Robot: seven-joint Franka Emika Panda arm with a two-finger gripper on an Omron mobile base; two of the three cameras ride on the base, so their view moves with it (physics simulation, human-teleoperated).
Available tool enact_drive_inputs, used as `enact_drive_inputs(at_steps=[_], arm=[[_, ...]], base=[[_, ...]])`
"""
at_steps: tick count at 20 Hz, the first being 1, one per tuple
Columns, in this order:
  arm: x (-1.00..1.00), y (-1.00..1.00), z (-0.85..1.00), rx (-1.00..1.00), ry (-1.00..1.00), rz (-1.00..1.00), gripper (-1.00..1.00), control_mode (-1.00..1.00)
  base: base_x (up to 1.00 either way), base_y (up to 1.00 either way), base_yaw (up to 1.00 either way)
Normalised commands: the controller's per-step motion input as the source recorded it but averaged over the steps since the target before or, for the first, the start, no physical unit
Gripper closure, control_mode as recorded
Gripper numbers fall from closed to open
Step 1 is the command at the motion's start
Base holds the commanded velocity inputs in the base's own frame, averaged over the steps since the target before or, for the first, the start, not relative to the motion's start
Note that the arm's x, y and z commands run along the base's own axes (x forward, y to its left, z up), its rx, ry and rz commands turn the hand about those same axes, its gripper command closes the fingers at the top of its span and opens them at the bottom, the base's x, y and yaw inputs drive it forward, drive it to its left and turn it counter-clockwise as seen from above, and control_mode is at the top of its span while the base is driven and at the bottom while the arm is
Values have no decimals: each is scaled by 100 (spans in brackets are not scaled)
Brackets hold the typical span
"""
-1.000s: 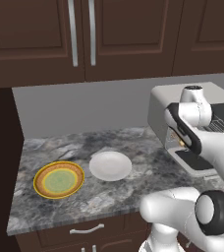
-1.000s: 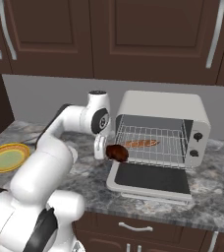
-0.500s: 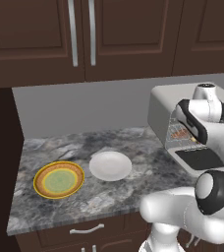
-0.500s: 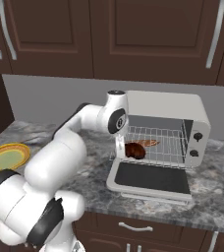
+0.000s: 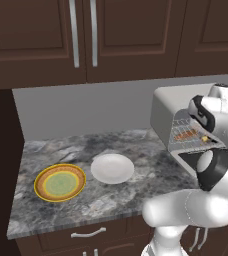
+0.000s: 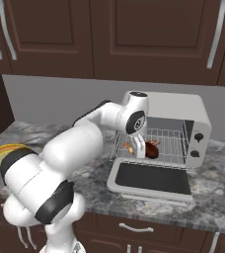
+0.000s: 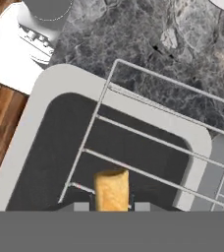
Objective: Open the toaster oven door. Place the baguette on the bottom rack in the toaster oven and place the steak on the top rack.
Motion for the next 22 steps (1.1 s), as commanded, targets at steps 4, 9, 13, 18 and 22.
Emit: enact_drive_inputs(at_steps=[4, 9, 13, 18, 22], arm=[[39, -25, -9, 12, 1, 9, 100, -100], [30, -3, -18, 15, 0, 7, 100, -100], [14, 0, -28, 6, 0, 3, 100, -100], [1, 1, -40, 1, 3, 1, 100, -100], [0, 6, -48, 3, 3, 0, 100, -100]], base=[[0, 0, 0], [0, 0, 0], [0, 0, 0], [0, 0, 0], [0, 0, 0]])
